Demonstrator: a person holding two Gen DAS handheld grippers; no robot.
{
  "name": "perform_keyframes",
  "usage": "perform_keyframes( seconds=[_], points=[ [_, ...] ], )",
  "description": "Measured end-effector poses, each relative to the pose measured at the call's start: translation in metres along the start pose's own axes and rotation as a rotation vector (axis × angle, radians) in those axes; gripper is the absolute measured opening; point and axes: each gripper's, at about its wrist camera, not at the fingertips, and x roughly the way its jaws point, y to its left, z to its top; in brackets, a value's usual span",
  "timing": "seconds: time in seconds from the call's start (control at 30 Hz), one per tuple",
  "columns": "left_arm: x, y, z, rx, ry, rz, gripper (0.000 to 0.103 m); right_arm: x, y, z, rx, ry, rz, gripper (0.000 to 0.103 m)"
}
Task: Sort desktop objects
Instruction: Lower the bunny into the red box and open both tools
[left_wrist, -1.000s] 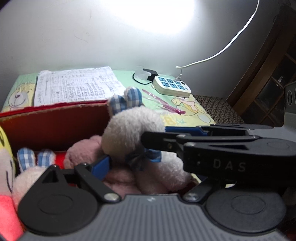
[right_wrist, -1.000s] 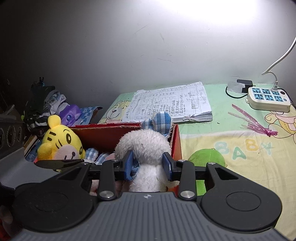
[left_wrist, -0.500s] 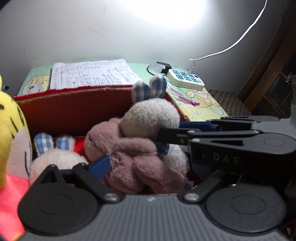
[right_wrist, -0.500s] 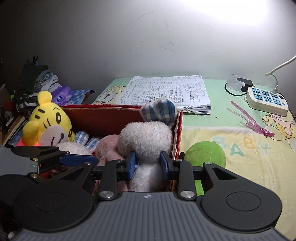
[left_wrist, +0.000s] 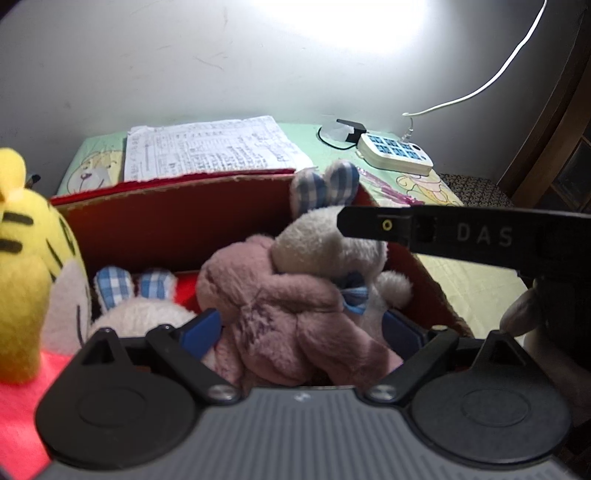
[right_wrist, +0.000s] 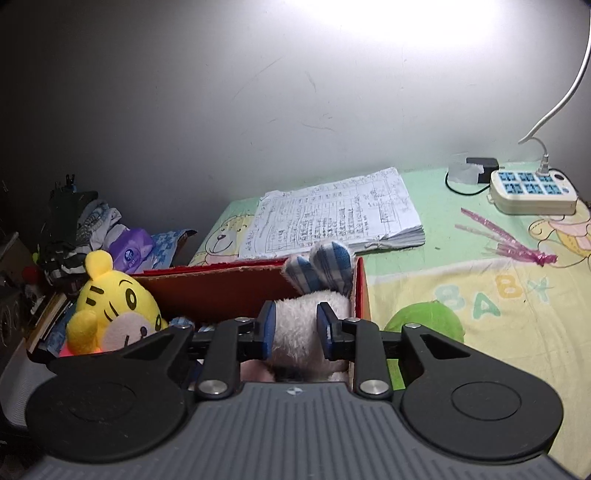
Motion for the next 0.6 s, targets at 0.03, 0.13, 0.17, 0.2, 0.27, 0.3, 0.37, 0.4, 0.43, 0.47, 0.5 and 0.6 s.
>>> perform_keyframes(
  seconds=[0.03, 0.13, 0.17, 0.2, 0.27, 0.3, 0.37, 0.4, 0.43, 0.47, 0.5, 0.6],
  points=[
    [0.0, 0.0, 0.0, 0.001, 0.001, 0.003, 0.095, 0.002, -0.001, -0.002, 0.008, 0.005, -0.014, 0.028],
    [0.003, 0.0, 0.0, -0.004, 0.008, 0.008, 0.096, 0.004, -0.007, -0.006, 0.032, 0.017, -0.025, 0.028],
    [0.004, 0.0, 0.0, -0.002, 0.009, 0.01, 0.097, 0.003, -0.009, -0.007, 0.046, 0.022, -0.021, 0.028],
    [0.005, -0.001, 0.001, 0.001, 0.011, 0.014, 0.097, 0.003, -0.012, -0.007, 0.06, 0.024, -0.015, 0.028],
    [0.007, -0.004, 0.0, 0.017, 0.015, 0.031, 0.098, 0.002, -0.015, -0.009, 0.08, 0.018, -0.002, 0.028],
    [0.007, -0.005, 0.0, 0.025, 0.016, 0.036, 0.098, 0.002, -0.016, -0.009, 0.086, 0.013, 0.001, 0.028],
    [0.008, -0.004, 0.0, 0.022, 0.018, 0.035, 0.098, 0.002, -0.014, -0.011, 0.085, 0.004, -0.001, 0.028],
    [0.008, -0.004, 0.0, 0.018, 0.019, 0.034, 0.098, 0.002, -0.013, -0.012, 0.078, -0.003, -0.005, 0.028],
    [0.008, -0.003, 0.001, 0.015, 0.021, 0.034, 0.098, 0.002, -0.012, -0.013, 0.07, -0.008, -0.009, 0.028],
    [0.009, -0.003, 0.001, 0.015, 0.024, 0.037, 0.098, 0.002, -0.011, -0.013, 0.059, -0.011, -0.013, 0.028],
    [0.009, -0.004, 0.001, 0.017, 0.026, 0.041, 0.098, 0.002, -0.011, -0.013, 0.051, -0.013, -0.015, 0.028],
    [0.01, -0.006, 0.0, 0.027, 0.03, 0.05, 0.098, 0.0, -0.014, -0.013, 0.075, -0.014, -0.006, 0.028]
  ],
)
